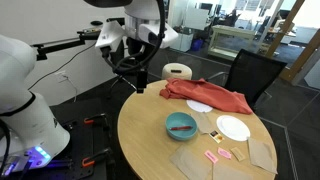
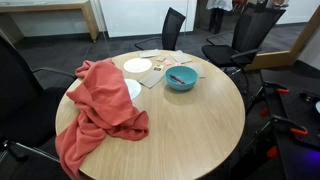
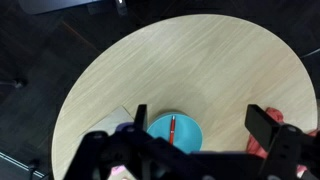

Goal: Take the red pen out of the blue bowl

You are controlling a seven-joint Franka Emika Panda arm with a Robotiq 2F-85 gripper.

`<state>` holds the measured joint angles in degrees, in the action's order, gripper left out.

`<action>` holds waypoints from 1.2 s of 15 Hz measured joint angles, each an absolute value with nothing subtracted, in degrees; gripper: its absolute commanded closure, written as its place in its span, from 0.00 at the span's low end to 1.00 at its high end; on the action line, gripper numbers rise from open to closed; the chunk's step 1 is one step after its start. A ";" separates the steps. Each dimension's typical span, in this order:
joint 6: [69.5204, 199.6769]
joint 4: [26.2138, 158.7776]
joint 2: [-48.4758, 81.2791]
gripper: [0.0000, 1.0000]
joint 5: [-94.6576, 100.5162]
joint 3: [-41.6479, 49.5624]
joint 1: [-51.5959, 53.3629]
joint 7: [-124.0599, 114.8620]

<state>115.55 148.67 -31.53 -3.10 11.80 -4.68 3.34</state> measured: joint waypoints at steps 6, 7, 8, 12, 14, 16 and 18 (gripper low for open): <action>115.55 148.67 -31.53 0.00 -3.10 11.80 -4.68 3.34; 115.55 148.67 -31.53 0.00 -3.10 11.72 -4.73 3.34; 115.55 148.67 -31.53 0.00 -3.10 11.60 -4.76 3.33; 116.66 147.61 -30.40 0.00 -3.01 10.24 -4.75 3.26; 118.45 146.31 -28.59 0.00 -2.42 9.43 -4.75 3.23; 121.00 144.99 -26.07 0.00 -1.26 8.78 -4.76 3.20; 123.79 143.91 -23.06 0.00 0.18 8.45 -4.76 3.19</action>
